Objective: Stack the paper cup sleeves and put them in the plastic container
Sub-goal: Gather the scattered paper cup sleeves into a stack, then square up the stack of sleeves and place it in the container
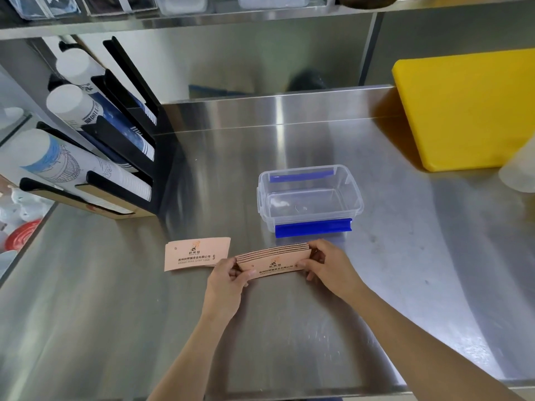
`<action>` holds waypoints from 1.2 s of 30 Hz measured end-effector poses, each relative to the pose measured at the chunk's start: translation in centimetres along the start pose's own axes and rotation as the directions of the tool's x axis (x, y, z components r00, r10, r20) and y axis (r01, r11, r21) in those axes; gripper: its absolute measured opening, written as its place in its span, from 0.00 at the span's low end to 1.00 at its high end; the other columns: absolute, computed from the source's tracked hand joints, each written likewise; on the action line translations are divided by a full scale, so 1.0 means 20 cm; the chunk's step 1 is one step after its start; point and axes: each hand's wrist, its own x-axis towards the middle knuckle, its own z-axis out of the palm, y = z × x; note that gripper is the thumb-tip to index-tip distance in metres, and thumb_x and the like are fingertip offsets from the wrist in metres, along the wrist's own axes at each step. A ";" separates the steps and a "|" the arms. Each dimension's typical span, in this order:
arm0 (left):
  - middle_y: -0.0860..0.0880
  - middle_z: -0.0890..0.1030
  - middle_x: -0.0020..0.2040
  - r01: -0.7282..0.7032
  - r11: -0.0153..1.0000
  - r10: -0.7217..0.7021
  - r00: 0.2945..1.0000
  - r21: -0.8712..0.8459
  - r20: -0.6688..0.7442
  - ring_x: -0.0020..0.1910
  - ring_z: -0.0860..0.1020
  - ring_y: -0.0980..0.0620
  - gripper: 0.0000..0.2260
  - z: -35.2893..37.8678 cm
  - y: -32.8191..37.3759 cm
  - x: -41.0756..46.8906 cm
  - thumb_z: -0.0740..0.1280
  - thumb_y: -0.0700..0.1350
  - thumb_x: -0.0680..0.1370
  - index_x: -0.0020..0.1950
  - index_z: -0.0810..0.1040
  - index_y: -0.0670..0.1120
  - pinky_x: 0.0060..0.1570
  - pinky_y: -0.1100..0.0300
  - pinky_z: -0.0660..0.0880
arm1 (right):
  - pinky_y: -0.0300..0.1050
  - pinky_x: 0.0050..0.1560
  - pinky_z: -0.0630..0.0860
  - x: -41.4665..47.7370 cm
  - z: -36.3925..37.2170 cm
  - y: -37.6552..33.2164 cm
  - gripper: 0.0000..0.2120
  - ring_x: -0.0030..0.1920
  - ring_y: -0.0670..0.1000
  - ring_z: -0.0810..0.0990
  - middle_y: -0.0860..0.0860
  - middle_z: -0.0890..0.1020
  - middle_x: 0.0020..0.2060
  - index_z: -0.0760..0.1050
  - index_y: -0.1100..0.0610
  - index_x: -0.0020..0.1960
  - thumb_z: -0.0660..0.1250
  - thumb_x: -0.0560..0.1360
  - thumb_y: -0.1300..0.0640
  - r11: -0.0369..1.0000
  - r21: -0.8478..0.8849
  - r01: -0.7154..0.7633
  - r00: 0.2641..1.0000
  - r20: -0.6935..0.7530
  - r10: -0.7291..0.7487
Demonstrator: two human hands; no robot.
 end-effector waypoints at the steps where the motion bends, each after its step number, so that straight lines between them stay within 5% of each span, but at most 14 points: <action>1: 0.39 0.81 0.46 -0.008 1.000 0.008 1.000 0.007 0.008 0.33 0.75 0.52 0.07 0.00 -0.01 0.00 0.70 0.38 0.71 0.38 0.77 0.50 0.40 0.58 0.75 | 0.32 0.32 0.79 0.00 0.00 0.00 0.10 0.27 0.46 0.78 0.59 0.81 0.52 0.75 0.56 0.53 0.68 0.73 0.63 1.000 0.023 -0.001 1.000 0.008 0.001; 9: 0.46 0.83 0.40 0.007 0.999 -0.008 1.000 -0.050 -0.012 0.33 0.77 0.51 0.05 -0.04 -0.04 0.01 0.70 0.38 0.71 0.39 0.80 0.48 0.38 0.65 0.74 | 0.30 0.31 0.78 0.00 0.01 -0.02 0.12 0.27 0.43 0.80 0.67 0.79 0.51 0.79 0.65 0.54 0.67 0.71 0.70 0.976 0.217 -0.023 1.000 0.002 0.023; 13: 0.52 0.84 0.33 -0.004 0.981 -0.010 0.998 -0.195 -0.068 0.34 0.78 0.51 0.11 -0.13 -0.01 0.00 0.69 0.33 0.70 0.38 0.80 0.49 0.41 0.62 0.75 | 0.29 0.29 0.74 0.02 0.04 -0.09 0.09 0.39 0.49 0.77 0.60 0.81 0.51 0.81 0.58 0.49 0.69 0.71 0.66 0.980 0.199 0.018 1.000 -0.026 -0.013; 17: 0.59 0.85 0.35 -0.088 0.947 0.061 0.993 -0.309 -0.097 0.35 0.80 0.57 0.14 -0.20 0.04 0.01 0.65 0.27 0.71 0.46 0.80 0.45 0.36 0.68 0.77 | 0.30 0.33 0.72 0.03 0.04 -0.14 0.07 0.35 0.44 0.77 0.52 0.82 0.46 0.78 0.50 0.42 0.69 0.72 0.62 0.975 0.221 0.003 0.998 -0.055 0.009; 23: 0.47 0.83 0.38 -0.097 0.931 -0.018 0.951 -0.352 -0.309 0.35 0.80 0.52 0.07 -0.41 0.13 0.01 0.68 0.32 0.72 0.47 0.80 0.41 0.38 0.64 0.77 | 0.39 0.24 0.64 0.08 0.23 -0.32 0.05 0.23 0.46 0.69 0.54 0.78 0.28 0.79 0.60 0.40 0.69 0.73 0.60 0.931 0.349 -0.108 0.994 0.045 0.098; 28: 0.47 0.80 0.34 0.036 0.936 -0.176 0.909 -0.349 -0.377 0.34 0.75 0.50 0.07 -0.54 0.09 0.08 0.70 0.34 0.70 0.36 0.77 0.45 0.43 0.58 0.72 | 0.36 0.19 0.62 0.16 0.38 -0.44 0.09 0.23 0.47 0.70 0.54 0.78 0.29 0.75 0.60 0.35 0.71 0.71 0.59 0.882 0.398 -0.254 0.967 0.137 0.216; 36: 0.47 0.76 0.33 0.182 0.945 -0.282 0.873 -0.271 -0.397 0.31 0.71 0.52 0.07 -0.66 -0.01 0.19 0.72 0.36 0.69 0.44 0.76 0.40 0.34 0.60 0.68 | 0.31 0.16 0.53 0.27 0.54 -0.47 0.11 0.25 0.47 0.60 0.53 0.68 0.27 0.68 0.59 0.38 0.72 0.70 0.62 0.828 0.374 -0.418 0.908 0.195 0.371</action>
